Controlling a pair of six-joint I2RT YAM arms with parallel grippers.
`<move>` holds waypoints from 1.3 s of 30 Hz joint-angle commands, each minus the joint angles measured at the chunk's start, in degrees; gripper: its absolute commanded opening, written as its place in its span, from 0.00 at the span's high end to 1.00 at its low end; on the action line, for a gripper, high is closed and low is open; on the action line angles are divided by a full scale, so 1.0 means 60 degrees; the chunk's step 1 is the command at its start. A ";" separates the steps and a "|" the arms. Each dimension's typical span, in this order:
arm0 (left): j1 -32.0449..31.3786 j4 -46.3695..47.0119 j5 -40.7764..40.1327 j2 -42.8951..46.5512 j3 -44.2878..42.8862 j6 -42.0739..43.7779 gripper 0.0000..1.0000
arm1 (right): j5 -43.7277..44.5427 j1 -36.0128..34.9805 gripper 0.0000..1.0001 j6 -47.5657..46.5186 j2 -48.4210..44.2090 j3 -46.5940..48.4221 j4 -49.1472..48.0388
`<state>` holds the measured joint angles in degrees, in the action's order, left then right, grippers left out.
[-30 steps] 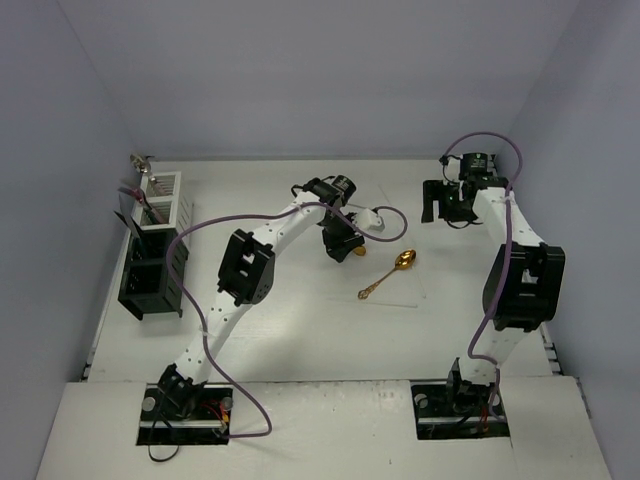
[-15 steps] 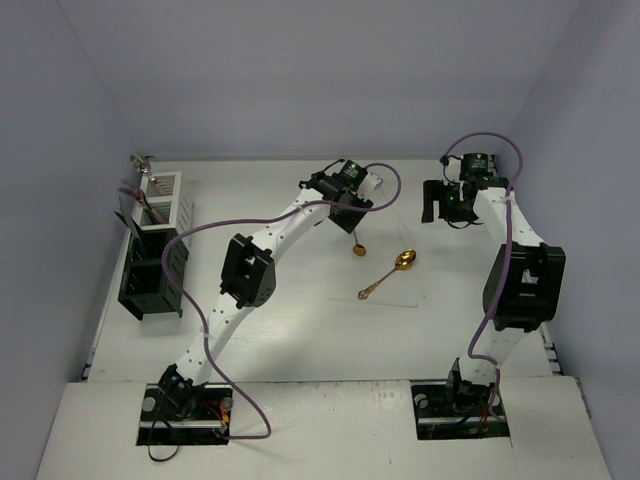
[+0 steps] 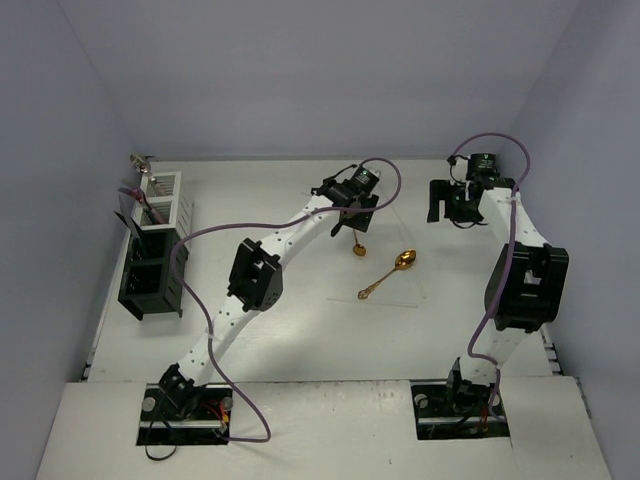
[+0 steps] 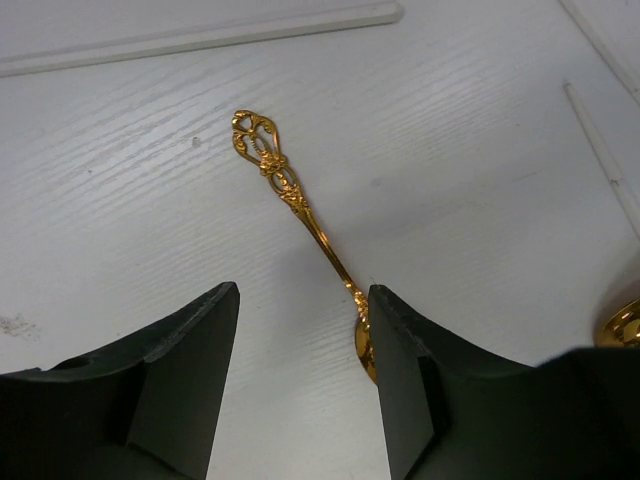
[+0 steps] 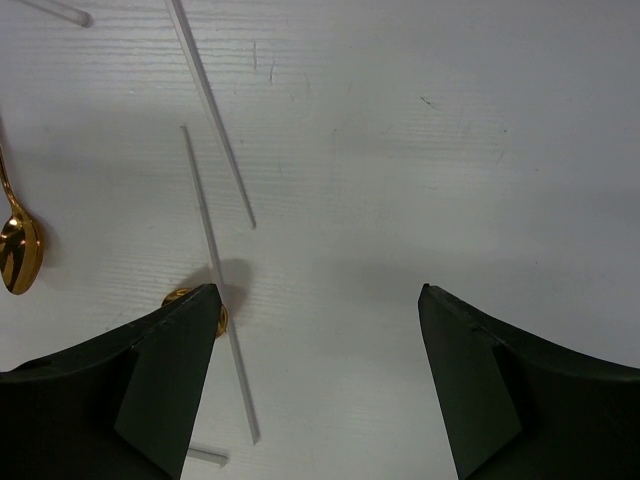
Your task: Sort the eating utensils into containers
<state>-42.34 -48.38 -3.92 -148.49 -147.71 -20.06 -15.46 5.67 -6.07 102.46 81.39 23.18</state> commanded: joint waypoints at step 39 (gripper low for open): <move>0.0924 0.2496 0.0119 0.4542 0.5275 0.1656 1.00 | -0.0902 -0.0142 0.24 -0.0789 -0.1563 -0.0132 -0.0128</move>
<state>-37.97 -39.18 -0.09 -138.23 -121.68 -23.50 -18.84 5.55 -9.66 96.36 80.12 23.43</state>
